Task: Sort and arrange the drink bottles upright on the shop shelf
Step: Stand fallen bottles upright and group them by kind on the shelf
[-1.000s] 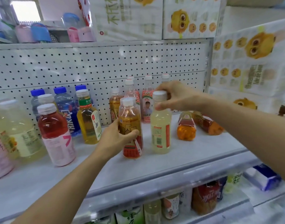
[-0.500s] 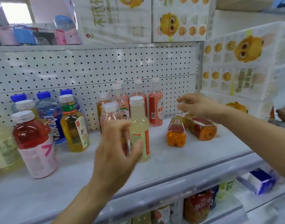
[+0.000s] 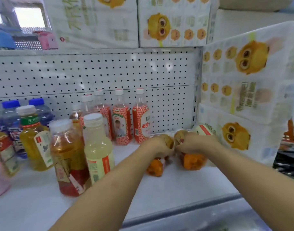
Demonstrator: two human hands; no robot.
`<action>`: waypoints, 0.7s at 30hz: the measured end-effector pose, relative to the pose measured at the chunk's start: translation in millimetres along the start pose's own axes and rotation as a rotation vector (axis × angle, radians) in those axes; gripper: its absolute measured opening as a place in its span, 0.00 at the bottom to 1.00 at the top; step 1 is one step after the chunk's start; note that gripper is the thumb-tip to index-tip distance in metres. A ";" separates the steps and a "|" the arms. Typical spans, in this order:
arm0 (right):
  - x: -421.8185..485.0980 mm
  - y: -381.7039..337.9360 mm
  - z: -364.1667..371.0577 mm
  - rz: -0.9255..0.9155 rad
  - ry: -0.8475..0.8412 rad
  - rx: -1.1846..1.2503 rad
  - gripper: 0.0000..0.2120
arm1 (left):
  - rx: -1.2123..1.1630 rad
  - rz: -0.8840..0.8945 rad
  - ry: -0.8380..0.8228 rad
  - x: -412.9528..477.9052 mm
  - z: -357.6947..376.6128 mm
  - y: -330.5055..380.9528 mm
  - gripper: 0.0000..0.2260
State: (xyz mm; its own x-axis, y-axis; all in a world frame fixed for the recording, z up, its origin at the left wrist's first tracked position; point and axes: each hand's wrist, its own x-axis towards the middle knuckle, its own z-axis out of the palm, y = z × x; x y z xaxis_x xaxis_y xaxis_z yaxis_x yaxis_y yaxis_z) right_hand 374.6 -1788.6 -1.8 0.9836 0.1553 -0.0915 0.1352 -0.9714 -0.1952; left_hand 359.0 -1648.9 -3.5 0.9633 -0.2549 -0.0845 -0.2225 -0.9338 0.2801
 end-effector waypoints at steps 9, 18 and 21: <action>16.2 29.7 9.9 0.037 -0.027 0.202 0.27 | -0.709 -0.171 0.495 -6.9 23.7 -30.1 0.28; 13.2 27.3 18.4 -0.027 0.188 1.131 0.26 | -0.892 -0.177 0.679 -15.8 41.6 -40.7 0.38; 7.7 19.5 24.0 -0.180 0.233 1.210 0.28 | -0.861 -0.190 0.722 -17.2 45.6 -43.5 0.37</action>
State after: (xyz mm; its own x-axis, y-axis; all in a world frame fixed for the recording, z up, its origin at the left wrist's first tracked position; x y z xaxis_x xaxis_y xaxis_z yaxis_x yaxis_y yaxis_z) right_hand 381.9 -1802.0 -29.7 0.9770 0.1134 0.1808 0.1951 -0.1314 -0.9719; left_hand 345.3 -1615.4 -57.8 0.8938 0.3366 0.2963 -0.1548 -0.3887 0.9083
